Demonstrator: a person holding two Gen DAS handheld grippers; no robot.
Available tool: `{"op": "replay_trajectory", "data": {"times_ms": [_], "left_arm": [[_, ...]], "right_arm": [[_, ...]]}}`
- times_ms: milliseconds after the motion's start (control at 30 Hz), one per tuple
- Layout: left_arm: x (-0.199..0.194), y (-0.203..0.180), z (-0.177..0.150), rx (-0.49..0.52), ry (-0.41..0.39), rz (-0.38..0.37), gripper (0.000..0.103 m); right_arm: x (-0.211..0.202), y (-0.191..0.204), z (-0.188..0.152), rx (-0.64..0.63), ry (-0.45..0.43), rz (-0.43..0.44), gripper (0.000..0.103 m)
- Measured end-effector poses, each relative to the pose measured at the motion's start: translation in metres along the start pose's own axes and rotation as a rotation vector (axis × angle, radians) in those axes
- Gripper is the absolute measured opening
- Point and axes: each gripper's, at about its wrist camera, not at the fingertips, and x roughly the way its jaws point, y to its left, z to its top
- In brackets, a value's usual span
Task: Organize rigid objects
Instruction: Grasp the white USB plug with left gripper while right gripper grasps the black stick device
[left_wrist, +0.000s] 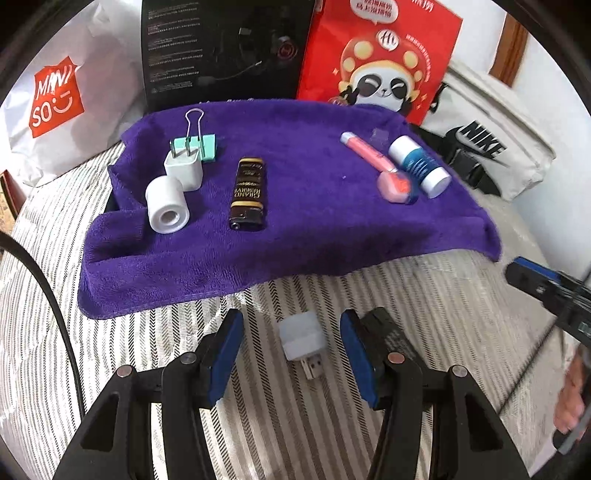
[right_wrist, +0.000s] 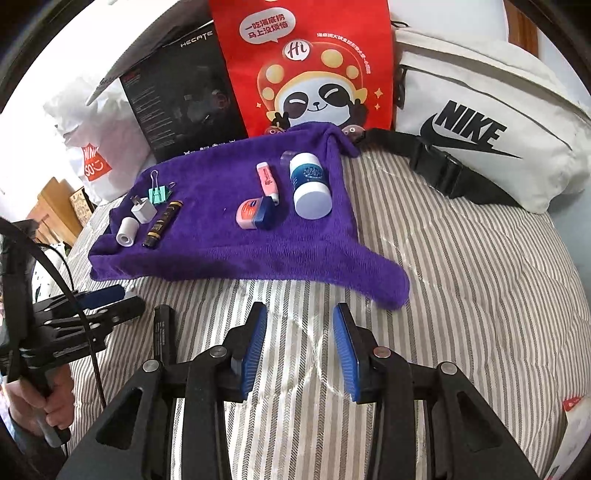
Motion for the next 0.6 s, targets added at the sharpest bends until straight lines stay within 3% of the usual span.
{"op": "replay_trajectory", "data": {"times_ms": [233,367,600], "left_arm": [[0.001,-0.009,-0.003,0.081,-0.028,0.084,0.043],[-0.001,-0.014,-0.002,0.111,-0.036,0.077,0.027],[-0.010,0.001,-0.007,0.115,-0.042,0.137,0.027]], "right_arm": [[0.002,-0.004,-0.005,0.008,0.005,0.010,0.037],[0.007,-0.002,-0.007,0.004,0.022,0.010,0.037],[0.008,0.013,-0.009,-0.035,0.022,0.053,0.037]]}}
